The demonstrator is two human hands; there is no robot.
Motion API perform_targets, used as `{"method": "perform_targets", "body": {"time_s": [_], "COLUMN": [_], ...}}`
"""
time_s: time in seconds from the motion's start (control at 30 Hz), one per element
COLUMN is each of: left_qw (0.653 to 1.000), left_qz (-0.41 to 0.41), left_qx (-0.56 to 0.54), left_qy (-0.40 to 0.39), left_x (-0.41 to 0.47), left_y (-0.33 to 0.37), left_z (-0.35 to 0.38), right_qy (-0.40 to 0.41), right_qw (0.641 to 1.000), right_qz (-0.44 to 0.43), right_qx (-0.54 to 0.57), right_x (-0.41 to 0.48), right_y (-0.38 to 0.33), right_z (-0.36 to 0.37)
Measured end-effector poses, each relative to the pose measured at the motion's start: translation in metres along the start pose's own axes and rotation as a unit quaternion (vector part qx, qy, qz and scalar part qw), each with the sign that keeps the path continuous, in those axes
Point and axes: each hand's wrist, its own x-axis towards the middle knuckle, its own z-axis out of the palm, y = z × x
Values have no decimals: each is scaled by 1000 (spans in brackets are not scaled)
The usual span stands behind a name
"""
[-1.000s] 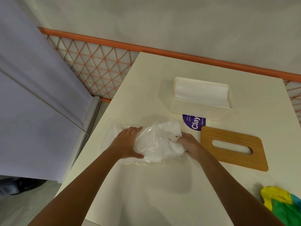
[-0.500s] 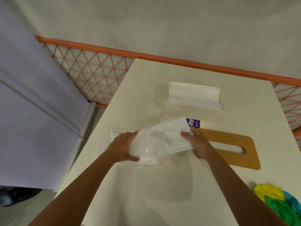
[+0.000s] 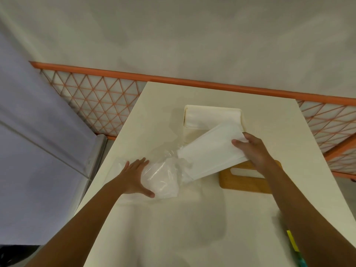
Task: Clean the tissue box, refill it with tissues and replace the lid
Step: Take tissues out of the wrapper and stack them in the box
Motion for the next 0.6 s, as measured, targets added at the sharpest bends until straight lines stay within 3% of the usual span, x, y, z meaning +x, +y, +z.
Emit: {"method": "perform_targets", "body": {"time_s": [0.13,0.3,0.37,0.47,0.6], "left_qw": [993,939,898,802,722], "left_qz": [-25,-6,-9,-4,28], "left_qx": [-117,-327,-426,-594,-691], "left_qy": [0,103,112,63,28], "left_x": [-3,6,12,20,27], "left_y": [19,66,91,126,151], "left_z": [-25,-53,-66,-81,-85], "right_qy": [26,41,34,19,-15], "right_qw": [999,995,991,987,983], "right_qz": [-29,-41,-39,-30,-22], "right_qx": [11,87,123,157,184], "right_x": [-2,-6,-6,-5,-3], "right_y": [-18,-36,-42,-43,-37], "right_z": [-27,-48,-52,-49,-40]}}
